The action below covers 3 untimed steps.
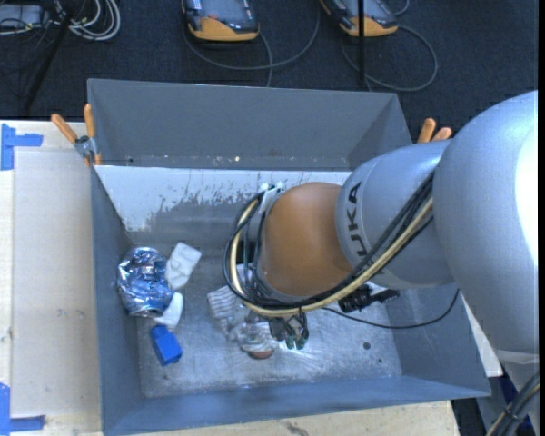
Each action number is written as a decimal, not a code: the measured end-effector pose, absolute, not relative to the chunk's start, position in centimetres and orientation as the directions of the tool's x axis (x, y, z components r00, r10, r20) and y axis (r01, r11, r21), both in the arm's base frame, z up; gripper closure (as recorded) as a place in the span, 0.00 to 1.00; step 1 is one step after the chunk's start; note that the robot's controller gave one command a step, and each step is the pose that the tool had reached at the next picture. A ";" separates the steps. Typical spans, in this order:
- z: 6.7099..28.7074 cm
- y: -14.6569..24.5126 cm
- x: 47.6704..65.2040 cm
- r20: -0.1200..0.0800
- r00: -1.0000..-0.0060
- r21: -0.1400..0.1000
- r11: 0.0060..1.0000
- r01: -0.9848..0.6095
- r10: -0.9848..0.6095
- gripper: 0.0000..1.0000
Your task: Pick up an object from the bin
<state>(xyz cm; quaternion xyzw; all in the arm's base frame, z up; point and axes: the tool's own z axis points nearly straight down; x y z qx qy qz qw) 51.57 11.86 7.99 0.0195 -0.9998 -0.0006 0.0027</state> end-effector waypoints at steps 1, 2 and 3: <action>12.0 11.4 51.5 0.010 -0.999 -0.001 0.999 -0.046 -0.046 1.00; 10.3 11.5 52.7 -0.001 -1.000 0.001 1.000 -0.004 -0.004 0.00; 7.8 11.9 53.0 0.020 -1.000 0.001 1.000 0.018 0.018 1.00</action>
Offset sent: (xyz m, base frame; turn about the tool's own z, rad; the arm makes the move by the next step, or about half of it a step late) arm 0.0153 -0.0026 -0.0099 0.0588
